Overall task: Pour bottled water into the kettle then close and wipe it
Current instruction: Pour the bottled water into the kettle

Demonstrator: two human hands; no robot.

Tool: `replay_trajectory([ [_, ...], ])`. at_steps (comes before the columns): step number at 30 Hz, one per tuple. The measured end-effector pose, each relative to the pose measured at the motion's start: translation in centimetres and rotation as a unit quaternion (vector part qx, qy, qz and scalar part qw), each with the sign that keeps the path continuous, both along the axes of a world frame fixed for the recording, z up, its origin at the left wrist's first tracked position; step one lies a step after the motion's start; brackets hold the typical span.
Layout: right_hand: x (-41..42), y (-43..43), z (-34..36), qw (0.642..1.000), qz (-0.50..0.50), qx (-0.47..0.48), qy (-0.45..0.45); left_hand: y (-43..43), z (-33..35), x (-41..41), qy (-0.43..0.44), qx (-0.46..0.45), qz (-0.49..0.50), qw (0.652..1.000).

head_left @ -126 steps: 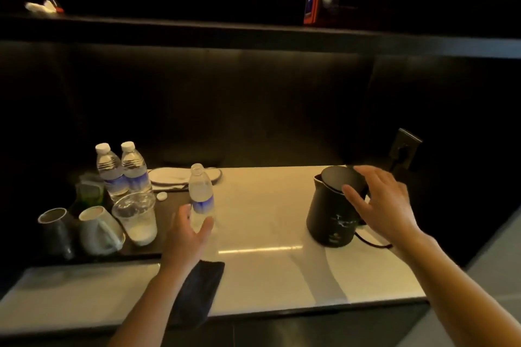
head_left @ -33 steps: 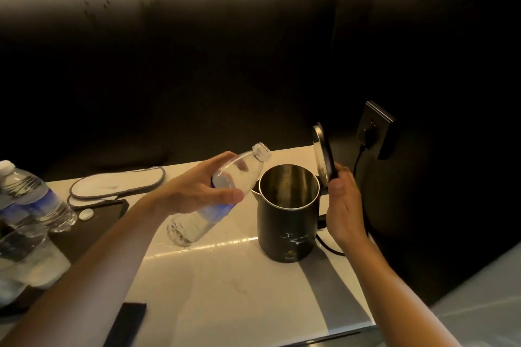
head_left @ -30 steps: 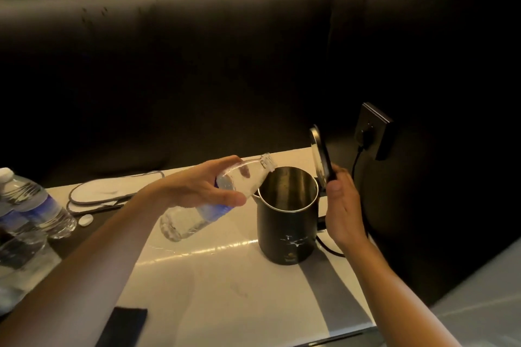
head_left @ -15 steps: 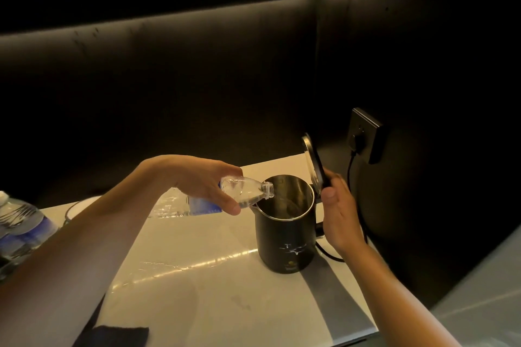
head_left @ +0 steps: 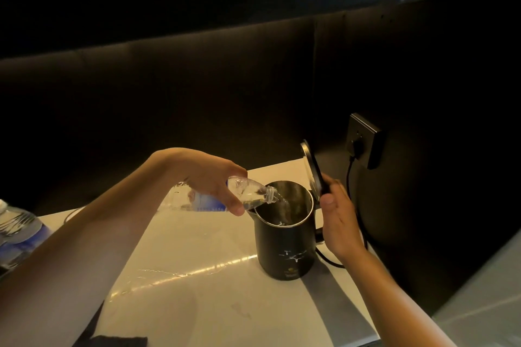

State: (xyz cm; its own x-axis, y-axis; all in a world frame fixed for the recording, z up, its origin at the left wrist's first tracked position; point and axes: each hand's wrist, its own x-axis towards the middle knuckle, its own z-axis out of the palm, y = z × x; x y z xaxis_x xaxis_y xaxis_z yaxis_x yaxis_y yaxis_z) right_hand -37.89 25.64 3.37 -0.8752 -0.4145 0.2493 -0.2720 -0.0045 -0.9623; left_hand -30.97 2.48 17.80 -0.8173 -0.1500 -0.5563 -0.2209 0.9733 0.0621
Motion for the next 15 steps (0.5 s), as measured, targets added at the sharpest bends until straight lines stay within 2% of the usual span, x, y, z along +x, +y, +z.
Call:
replay_trajectory([
  [15, -0.3, -0.2, -0.5, 1.000, 0.006, -0.013, 0.020, -0.6, 0.4, -1.3, -0.025, -0.021, 0.010, 0.999],
])
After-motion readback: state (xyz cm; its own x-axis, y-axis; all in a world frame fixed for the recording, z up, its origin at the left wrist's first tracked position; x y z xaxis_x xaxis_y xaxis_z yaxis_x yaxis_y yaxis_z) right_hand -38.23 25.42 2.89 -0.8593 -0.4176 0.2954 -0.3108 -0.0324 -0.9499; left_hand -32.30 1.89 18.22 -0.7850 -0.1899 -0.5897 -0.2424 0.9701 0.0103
